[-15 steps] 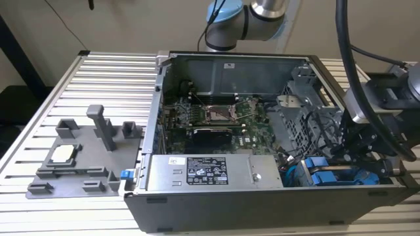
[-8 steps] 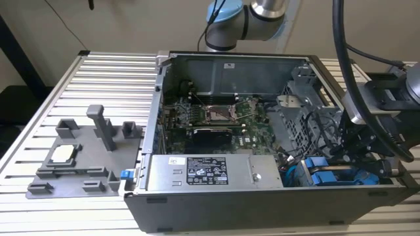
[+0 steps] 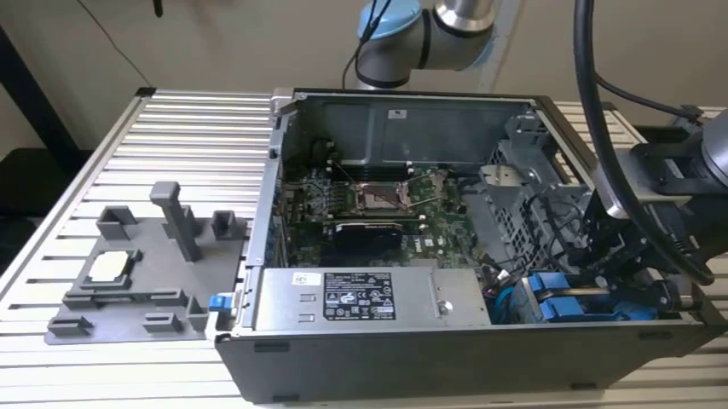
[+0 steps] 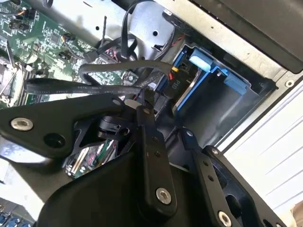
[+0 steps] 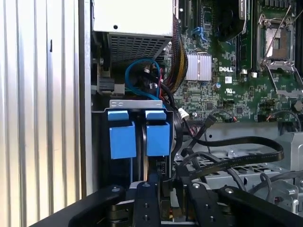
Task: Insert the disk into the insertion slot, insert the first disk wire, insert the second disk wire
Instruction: 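Insert the second disk wire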
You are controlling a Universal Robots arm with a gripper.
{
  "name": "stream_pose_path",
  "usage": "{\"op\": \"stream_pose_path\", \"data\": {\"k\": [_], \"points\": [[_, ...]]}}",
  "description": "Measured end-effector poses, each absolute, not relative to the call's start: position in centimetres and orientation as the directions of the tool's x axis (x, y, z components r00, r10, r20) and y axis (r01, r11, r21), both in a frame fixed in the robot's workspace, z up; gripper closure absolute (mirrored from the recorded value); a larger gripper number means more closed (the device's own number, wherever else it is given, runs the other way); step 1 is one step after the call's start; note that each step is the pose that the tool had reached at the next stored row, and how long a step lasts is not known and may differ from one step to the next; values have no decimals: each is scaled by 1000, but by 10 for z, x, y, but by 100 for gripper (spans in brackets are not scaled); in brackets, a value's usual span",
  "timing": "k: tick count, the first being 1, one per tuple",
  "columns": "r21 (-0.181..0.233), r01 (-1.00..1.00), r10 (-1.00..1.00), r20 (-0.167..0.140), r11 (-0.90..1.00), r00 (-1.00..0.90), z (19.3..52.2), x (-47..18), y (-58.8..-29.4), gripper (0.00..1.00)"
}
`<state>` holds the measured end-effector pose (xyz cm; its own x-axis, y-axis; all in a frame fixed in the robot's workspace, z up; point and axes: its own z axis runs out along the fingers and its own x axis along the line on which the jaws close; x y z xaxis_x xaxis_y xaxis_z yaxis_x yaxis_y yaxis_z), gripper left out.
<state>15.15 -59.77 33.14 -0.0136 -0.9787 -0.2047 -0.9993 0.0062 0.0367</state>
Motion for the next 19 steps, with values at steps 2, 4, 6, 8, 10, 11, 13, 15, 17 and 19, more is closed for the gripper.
{"op": "stream_pose_path", "data": {"k": [2,4,6,8,10,11,13,15,17,19], "points": [[38,-999,-979,-205,6,-14,332,151,-598,70],[40,-999,-979,-205,6,-14,333,151,-598,70],[42,-999,-979,-205,6,-15,334,151,-598,70],[43,-999,-979,-205,6,-15,337,151,-598,70],[45,-999,-979,-205,6,-15,340,151,-598,70],[45,-999,-979,-205,6,-16,342,151,-598,70],[47,-999,-979,-205,6,-16,347,151,-598,70],[48,-999,-979,-204,6,-16,353,151,-598,70],[49,-999,-979,-205,6,-16,359,151,-598,70],[50,-999,-979,-205,6,-17,366,151,-598,70]]}}
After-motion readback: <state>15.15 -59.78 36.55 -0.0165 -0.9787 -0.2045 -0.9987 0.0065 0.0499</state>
